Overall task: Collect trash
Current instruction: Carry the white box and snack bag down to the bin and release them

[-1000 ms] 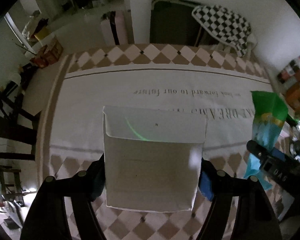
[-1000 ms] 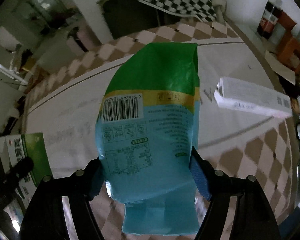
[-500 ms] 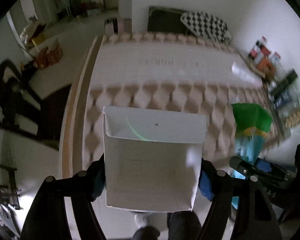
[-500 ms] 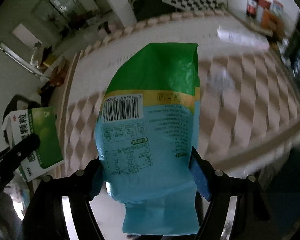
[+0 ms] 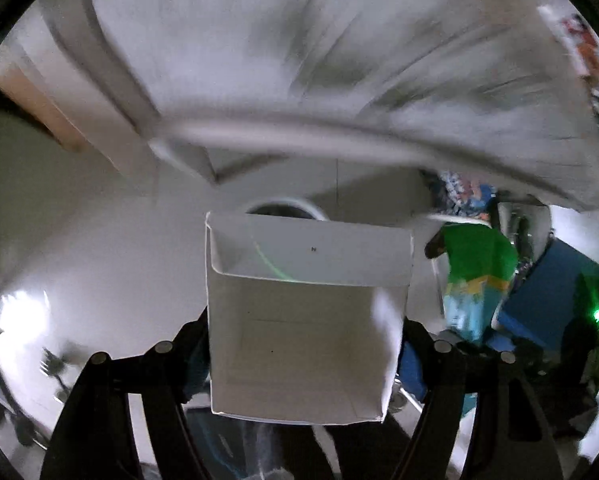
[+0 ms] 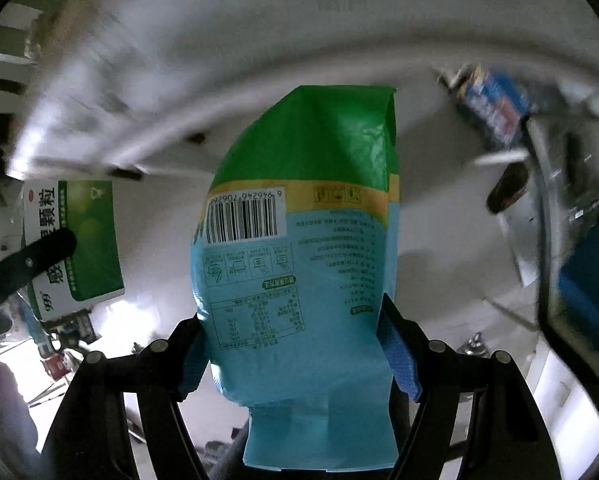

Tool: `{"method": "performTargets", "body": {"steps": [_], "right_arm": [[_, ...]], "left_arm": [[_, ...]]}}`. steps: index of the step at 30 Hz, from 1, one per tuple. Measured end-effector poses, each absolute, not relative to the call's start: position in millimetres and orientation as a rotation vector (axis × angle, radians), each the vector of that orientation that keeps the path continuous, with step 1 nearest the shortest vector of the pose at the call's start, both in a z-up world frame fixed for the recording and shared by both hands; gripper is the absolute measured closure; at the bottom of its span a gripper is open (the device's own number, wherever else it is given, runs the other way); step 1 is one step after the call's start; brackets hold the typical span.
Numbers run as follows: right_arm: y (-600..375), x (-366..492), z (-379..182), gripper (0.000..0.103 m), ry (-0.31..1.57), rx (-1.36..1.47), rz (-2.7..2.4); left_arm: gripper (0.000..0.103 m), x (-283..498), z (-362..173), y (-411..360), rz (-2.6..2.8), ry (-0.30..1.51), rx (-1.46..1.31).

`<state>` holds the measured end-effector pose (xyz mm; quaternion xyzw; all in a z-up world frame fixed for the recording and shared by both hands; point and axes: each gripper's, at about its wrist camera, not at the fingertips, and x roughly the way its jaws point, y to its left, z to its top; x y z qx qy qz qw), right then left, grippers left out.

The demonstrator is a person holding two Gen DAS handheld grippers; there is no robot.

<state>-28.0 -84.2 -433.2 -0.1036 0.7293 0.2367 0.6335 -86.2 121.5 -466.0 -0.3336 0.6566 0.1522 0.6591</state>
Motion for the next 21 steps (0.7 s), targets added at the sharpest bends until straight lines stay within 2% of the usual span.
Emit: {"method": "performTargets", "body": {"steps": [6,8,9,13,15,17,18,21], "right_arm": [[-72,-30,-575,0.027,1.737,-0.230,0.538],[-65,-32,-618,0.027,1.747,-0.227,0.547],[-62,-31,-636,0.027,1.750,-0.229,0.545],[-52,-27,-703,0.023,1.773,-0.238,0.557],[-45,-28,-728,0.018,1.797,-0.238,0.586],[-38,-33,-739,0.008,1.800,-0.242,0.635],[-36,-32,-743,0.000,1.802,-0.247,0.655],[-32,-39,-735,0.000,1.770,-0.274,0.691]], "left_arm": [[0.025,-76,-615,127,0.334,1.560,-0.873],[0.013,-94,-647,120,0.334,1.572,-0.900],[0.002,-94,-663,122,0.340,1.576,-0.911],[0.002,-119,-678,127,0.397,1.565,-0.915],[0.002,-130,-680,129,0.434,1.563,-0.904],[0.002,-141,-677,132,0.484,1.557,-0.888],[0.002,-145,-672,131,0.519,1.551,-0.857],[0.002,-156,-660,131,0.592,1.546,-0.769]]}}
